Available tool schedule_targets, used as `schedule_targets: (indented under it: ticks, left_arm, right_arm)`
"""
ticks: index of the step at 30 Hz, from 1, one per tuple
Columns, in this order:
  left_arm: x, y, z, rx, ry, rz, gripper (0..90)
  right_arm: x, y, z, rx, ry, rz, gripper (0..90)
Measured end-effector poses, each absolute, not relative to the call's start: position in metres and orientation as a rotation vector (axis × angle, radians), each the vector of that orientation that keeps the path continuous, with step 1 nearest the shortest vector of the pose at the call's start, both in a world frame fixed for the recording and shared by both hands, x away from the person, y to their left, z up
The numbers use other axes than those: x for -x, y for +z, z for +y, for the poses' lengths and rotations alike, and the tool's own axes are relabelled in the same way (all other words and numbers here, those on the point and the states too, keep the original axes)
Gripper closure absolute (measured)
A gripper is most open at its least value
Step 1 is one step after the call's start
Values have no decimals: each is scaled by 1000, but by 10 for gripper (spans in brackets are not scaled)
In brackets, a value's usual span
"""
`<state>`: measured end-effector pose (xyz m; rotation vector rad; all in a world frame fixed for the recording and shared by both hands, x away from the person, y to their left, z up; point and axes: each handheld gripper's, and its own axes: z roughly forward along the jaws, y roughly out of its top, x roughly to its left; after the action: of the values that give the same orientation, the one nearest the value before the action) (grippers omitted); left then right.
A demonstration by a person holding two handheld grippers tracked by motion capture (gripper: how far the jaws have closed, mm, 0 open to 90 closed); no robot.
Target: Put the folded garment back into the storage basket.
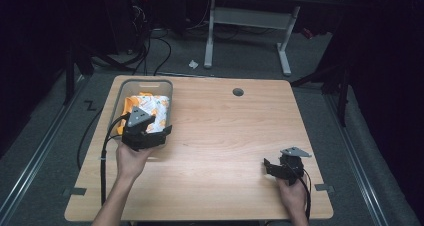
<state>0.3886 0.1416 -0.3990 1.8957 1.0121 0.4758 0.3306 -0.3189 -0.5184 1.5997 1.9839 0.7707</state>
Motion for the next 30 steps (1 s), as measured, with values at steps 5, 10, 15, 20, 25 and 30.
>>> schedule_targets:
  ticks: [5,10,15,20,25,30]
  left_arm:
    - [-384,-404,137,-1888,454,1000,319]
    - [-381,-408,132,-1890,440,991,319]
    - [-380,-413,128,-1885,416,981,318]
    - [-380,-426,125,-1883,379,982,316]
    - [-378,-434,122,-1881,361,991,315]
    - [-378,-438,118,-1896,351,982,315]
  right_arm:
    - [-331,-518,-319,-1599,771,1984,213]
    - [-331,-518,-319,-1600,770,1984,213]
    - [-331,-518,-319,-1599,770,1984,213]
    - [-330,-518,-319,-1599,770,1984,213]
    - [-330,-518,-319,-1599,770,1984,213]
    - [-330,-518,-319,-1598,771,1985,213]
